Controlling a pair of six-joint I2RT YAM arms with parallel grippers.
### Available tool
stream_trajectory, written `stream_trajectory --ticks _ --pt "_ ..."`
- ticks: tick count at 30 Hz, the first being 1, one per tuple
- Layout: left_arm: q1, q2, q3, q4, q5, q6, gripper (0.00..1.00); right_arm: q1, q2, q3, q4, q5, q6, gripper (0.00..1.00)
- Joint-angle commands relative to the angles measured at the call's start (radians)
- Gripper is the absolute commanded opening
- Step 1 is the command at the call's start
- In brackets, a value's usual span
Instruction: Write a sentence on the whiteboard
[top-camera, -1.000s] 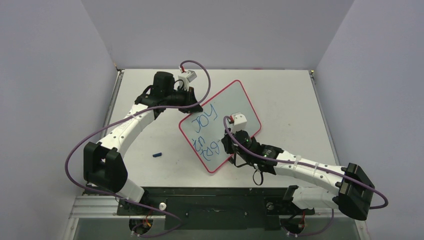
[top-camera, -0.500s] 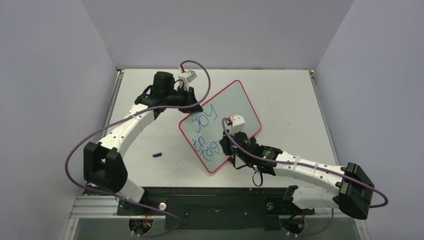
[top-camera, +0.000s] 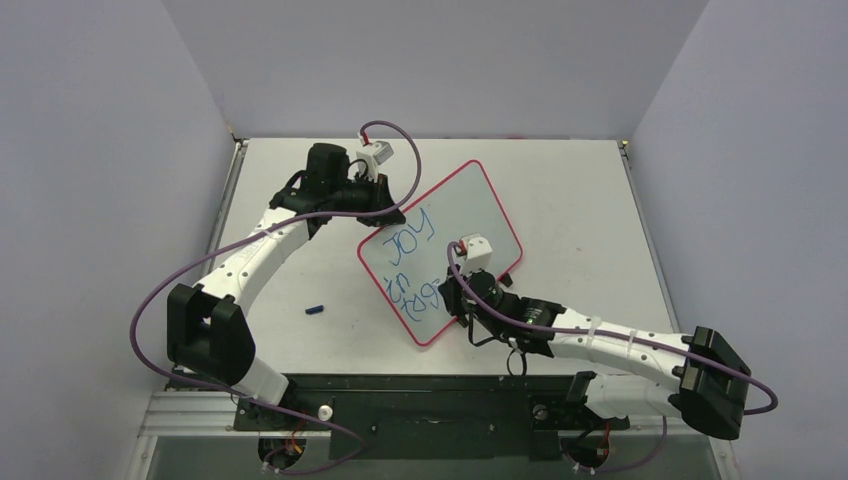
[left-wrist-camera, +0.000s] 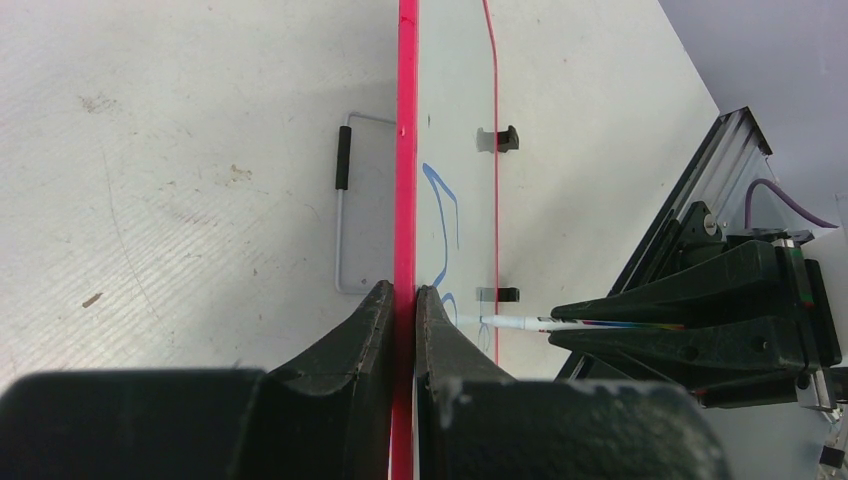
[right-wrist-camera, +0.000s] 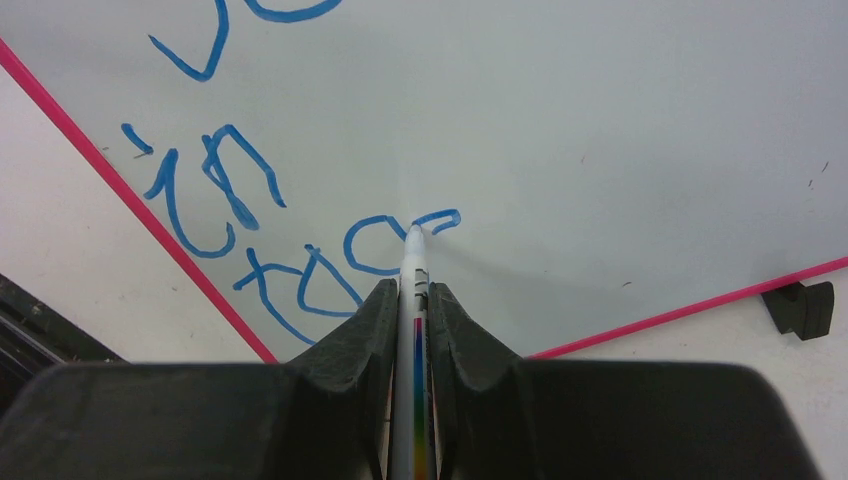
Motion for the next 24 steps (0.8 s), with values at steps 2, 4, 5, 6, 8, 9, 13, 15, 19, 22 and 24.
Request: stream_trajectory --ticks 2,4,5,6,8,9,13,15,19,22,24 --pt "-0.001 -0.016 0.020 0.049 -0.013 0.043 0.00 0.009 -0.019 -0.062 -0.011 0.024 0.033 0.00" --pt "-0.001 -0.015 0.021 0.049 -0.013 0.043 0.00 0.008 -0.028 -0.070 -0.017 0.032 0.033 0.00" --pt "-0.001 -0.015 0.020 0.049 -0.013 0.043 0.00 0.007 -0.032 -0.072 -0.021 0.034 0.033 0.00" --pt "-0.001 -0.015 0.020 0.049 -0.012 0.043 0.00 0.007 -0.034 -0.075 -0.023 0.040 0.033 0.00" --pt "-0.001 -0.015 0.021 0.049 -0.012 0.043 0.00 0.006 -0.039 -0.075 -0.029 0.049 0.033 0.00" --pt "-0.001 -0.015 0.020 0.049 -0.014 0.043 0.00 0.005 -0.040 -0.073 -0.034 0.052 0.033 0.00" --pt "-0.001 -0.015 0.021 0.049 -0.015 0.044 0.00 -0.004 -0.042 -0.055 -0.048 0.074 0.027 0.00" --pt "-0.001 -0.014 0.020 0.049 -0.014 0.043 0.00 -0.012 -0.043 -0.042 -0.056 0.079 0.020 0.00" --pt "-0.001 -0.013 0.020 0.049 -0.014 0.045 0.00 -0.024 -0.042 0.003 -0.081 0.101 -0.009 0.00" --pt "-0.001 -0.012 0.020 0.049 -0.016 0.045 0.00 -0.034 -0.045 0.036 -0.108 0.123 -0.031 0.00" --pt "-0.001 -0.010 0.020 0.048 -0.016 0.045 0.00 -0.045 -0.060 0.053 -0.112 0.120 -0.036 0.00"
